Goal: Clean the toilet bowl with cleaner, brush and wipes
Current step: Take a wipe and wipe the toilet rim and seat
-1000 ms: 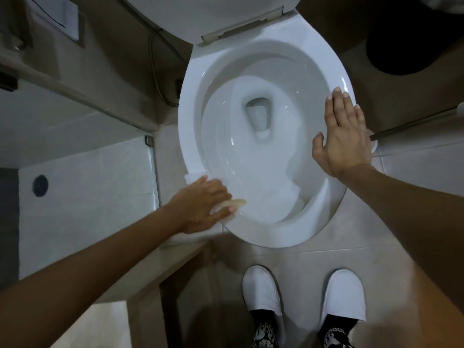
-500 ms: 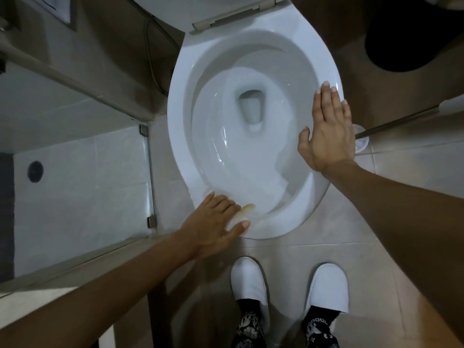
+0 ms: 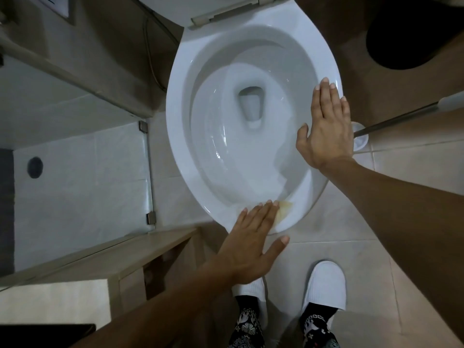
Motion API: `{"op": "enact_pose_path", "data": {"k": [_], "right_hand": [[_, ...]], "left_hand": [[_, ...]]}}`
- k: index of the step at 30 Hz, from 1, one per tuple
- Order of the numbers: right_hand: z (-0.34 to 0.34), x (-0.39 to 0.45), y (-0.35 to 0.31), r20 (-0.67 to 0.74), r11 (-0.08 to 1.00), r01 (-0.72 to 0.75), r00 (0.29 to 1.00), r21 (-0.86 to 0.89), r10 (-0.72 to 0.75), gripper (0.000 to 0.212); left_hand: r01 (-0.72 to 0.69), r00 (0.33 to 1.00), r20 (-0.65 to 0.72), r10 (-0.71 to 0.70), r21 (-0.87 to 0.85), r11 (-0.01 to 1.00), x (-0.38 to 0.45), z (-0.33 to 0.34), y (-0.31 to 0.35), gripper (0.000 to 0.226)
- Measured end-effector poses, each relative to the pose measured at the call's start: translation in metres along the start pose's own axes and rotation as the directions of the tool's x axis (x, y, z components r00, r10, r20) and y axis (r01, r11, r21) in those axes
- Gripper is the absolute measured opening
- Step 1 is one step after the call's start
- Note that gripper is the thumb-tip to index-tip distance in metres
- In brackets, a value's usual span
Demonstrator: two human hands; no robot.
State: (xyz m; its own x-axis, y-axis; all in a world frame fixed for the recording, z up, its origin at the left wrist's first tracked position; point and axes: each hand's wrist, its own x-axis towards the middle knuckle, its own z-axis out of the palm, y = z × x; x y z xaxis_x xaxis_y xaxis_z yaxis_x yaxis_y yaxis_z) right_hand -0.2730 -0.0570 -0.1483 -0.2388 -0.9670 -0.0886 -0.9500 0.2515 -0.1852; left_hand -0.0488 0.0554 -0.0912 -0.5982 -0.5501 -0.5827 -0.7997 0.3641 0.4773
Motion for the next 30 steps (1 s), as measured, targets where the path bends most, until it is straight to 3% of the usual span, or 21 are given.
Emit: {"op": "enact_pose_path", "data": {"k": [5, 9, 14, 18, 23, 30], "right_hand": [[0.001, 0.0, 0.0, 0.002, 1.0, 0.003, 1.0, -0.002, -0.003, 0.073], [0.001, 0.0, 0.0, 0.0, 1.0, 0.002, 1.0, -0.005, -0.002, 0.074], [0.001, 0.0, -0.001, 0.002, 1.0, 0.0, 1.0, 0.005, 0.0, 0.074], [0.001, 0.0, 0.0, -0.004, 1.0, 0.003, 1.0, 0.012, -0.003, 0.074], [0.002, -0.001, 0.0, -0.004, 1.0, 0.002, 1.0, 0.019, -0.002, 0.074], [0.005, 0.0, 0.0, -0.03, 1.0, 0.004, 1.0, 0.031, -0.003, 0.074]], "left_hand": [[-0.184, 0.978, -0.042, 0.204, 0.285, 0.941, -0.015, 0.021, -0.035, 0.068], [-0.202, 0.973, -0.024, 0.228, 0.386, 0.9, -0.029, 0.011, -0.071, 0.063], [-0.107, 0.987, -0.072, 0.141, 0.351, 0.93, -0.036, 0.008, -0.078, 0.067], [-0.166, 0.978, -0.061, 0.199, 0.347, 0.923, -0.034, 0.005, -0.084, 0.066], [-0.001, 0.973, -0.229, 0.037, 0.155, 0.988, -0.023, -0.021, -0.112, 0.064], [0.079, 0.931, -0.361, -0.056, 0.05, 0.996, 0.015, -0.073, -0.152, 0.059]]}}
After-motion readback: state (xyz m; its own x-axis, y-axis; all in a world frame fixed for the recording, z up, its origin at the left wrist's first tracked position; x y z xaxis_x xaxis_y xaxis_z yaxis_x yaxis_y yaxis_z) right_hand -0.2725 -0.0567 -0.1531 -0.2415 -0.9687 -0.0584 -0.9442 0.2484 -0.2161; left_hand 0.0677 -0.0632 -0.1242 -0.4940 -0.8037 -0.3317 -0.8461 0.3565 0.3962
